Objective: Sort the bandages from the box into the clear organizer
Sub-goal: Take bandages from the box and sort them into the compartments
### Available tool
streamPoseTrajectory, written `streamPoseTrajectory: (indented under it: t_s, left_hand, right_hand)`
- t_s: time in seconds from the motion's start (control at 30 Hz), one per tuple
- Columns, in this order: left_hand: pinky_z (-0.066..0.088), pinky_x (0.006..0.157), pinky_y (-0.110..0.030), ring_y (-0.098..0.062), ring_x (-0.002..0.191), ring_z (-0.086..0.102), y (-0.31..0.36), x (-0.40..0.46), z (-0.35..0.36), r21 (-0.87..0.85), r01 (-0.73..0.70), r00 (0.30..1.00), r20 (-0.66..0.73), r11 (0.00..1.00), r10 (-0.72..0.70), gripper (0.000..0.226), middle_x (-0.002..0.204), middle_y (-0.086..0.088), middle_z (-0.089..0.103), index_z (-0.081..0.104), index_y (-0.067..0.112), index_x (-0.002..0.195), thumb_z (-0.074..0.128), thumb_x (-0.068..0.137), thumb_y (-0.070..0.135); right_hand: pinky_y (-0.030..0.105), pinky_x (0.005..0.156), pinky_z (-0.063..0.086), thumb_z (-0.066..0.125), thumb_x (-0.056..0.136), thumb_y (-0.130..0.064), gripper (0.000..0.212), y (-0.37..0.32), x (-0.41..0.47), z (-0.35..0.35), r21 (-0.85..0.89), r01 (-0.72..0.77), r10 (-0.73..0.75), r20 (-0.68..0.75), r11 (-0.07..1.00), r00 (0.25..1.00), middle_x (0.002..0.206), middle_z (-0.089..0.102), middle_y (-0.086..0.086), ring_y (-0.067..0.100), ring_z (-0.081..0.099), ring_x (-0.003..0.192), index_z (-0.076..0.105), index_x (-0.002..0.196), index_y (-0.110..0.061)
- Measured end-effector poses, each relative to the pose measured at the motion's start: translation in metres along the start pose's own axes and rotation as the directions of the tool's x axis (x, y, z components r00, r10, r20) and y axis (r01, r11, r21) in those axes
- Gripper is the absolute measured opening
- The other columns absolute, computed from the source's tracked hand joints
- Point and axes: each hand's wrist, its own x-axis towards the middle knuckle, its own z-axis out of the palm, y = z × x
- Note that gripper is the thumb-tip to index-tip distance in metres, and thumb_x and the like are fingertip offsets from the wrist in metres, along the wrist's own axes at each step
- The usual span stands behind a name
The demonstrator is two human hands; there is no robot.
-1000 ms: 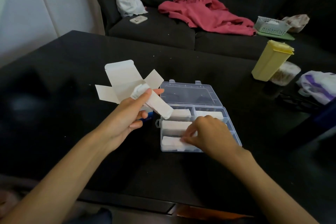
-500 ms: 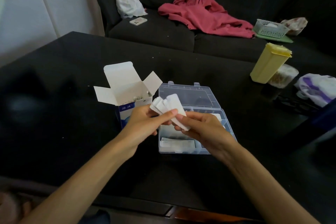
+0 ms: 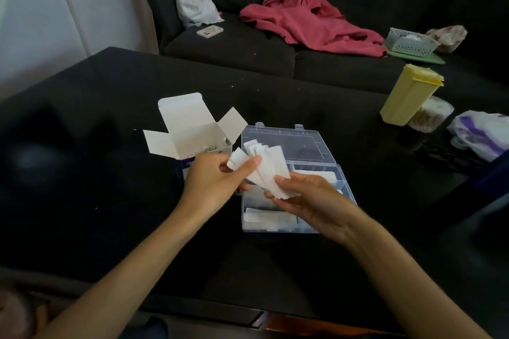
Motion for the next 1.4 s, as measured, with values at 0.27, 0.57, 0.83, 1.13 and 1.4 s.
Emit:
streamPoseTrajectory:
  t_s: [0.27,0.57,0.83,1.13,1.4]
  left_hand:
    - [0.046,0.075,-0.012,0.009,0.085,0.061,-0.001,0.001,-0.033,0.344,-0.174,0.985,0.056,0.923,0.165,0.018,0.092,0.025,0.065,0.067,0.036,0.102,0.063,0.085,0.036]
    - [0.045,0.078,-0.011,0.004,0.063,0.054,-0.003,-0.009,-0.021,0.592,-0.305,0.937,0.325,0.746,0.126,0.027,0.105,0.022,0.063,0.062,0.042,0.111,0.065,0.084,0.036]
    - [0.040,0.085,-0.012,0.010,0.083,0.049,-0.010,-0.010,-0.020,0.629,-0.483,0.828,0.554,0.610,0.085,0.034,0.127,0.026,0.048,0.051,0.044,0.126,0.054,0.092,0.036]
    - [0.039,0.077,-0.008,0.008,0.076,0.046,-0.015,-0.005,-0.020,0.642,-0.476,0.833,0.549,0.602,0.072,0.033,0.125,0.024,0.052,0.055,0.043,0.122,0.057,0.090,0.036]
    - [0.045,0.060,-0.013,0.002,0.053,0.061,-0.005,0.003,-0.021,0.364,-0.065,0.996,0.073,0.929,0.041,0.009,0.085,0.020,0.063,0.064,0.035,0.091,0.055,0.091,0.034]
  right_hand:
    - [0.017,0.067,0.054,0.069,0.080,-0.023,0.009,-0.022,-0.002,-0.033,-0.846,0.185,-0.261,0.056,0.501,0.964,0.082,0.069,-0.016,0.004,0.066,0.076,0.071,0.088,-0.025]
    - [0.013,0.069,0.049,0.073,0.079,-0.023,0.028,-0.007,0.020,-0.024,-0.964,0.195,-0.212,0.156,0.181,0.965,0.106,0.069,-0.005,0.003,0.058,0.076,0.071,0.106,-0.018]
    - [0.027,0.086,0.044,0.047,0.096,-0.026,0.028,0.001,0.012,-0.024,-0.977,0.171,-0.154,0.190,-0.126,0.970,0.124,0.060,-0.002,0.015,0.056,0.106,0.061,0.121,-0.026]
    - [0.022,0.073,0.047,0.065,0.083,-0.041,0.035,0.005,0.020,-0.025,-0.987,0.163,-0.205,0.159,0.006,0.966,0.108,0.067,-0.005,0.007,0.054,0.084,0.069,0.111,-0.020]
    - [0.026,0.057,0.043,0.066,0.082,-0.034,0.024,-0.023,0.009,-0.035,-0.837,0.155,-0.334,-0.034,0.525,0.942,0.077,0.066,0.013,0.022,0.053,0.062,0.072,0.075,-0.013]
